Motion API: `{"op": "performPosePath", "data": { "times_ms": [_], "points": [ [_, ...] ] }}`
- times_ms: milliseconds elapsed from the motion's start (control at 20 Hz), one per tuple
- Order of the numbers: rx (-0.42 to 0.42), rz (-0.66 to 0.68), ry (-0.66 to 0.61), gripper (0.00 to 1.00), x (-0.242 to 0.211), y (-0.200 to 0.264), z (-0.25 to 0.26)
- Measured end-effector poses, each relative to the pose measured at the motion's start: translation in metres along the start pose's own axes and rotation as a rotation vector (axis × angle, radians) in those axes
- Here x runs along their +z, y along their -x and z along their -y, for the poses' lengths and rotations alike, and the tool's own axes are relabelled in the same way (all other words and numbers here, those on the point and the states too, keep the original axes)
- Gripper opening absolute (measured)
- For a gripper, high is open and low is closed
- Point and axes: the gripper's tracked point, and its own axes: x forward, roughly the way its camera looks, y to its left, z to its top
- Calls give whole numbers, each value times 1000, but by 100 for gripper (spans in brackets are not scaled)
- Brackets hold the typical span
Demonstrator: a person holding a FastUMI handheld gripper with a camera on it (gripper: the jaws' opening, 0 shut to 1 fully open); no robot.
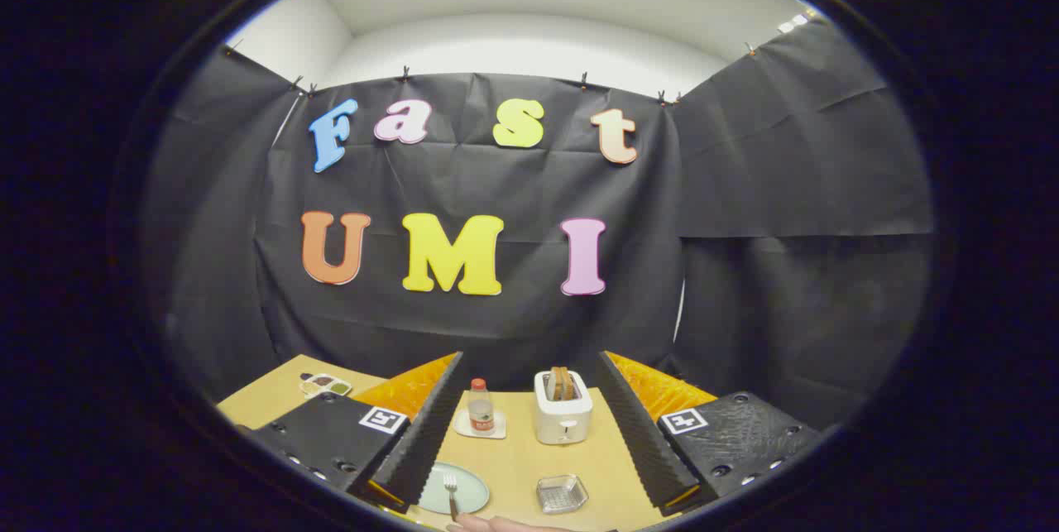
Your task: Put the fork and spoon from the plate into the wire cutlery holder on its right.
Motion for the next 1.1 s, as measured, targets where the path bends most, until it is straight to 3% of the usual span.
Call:
{"op": "performPosePath", "data": {
  "times_ms": [550, 1100],
  "points": [
    [-57, -20, -28, 95, -12, 0, 3],
    [-46, -50, 0, 95, -44, -17, 1]
  ]
}}
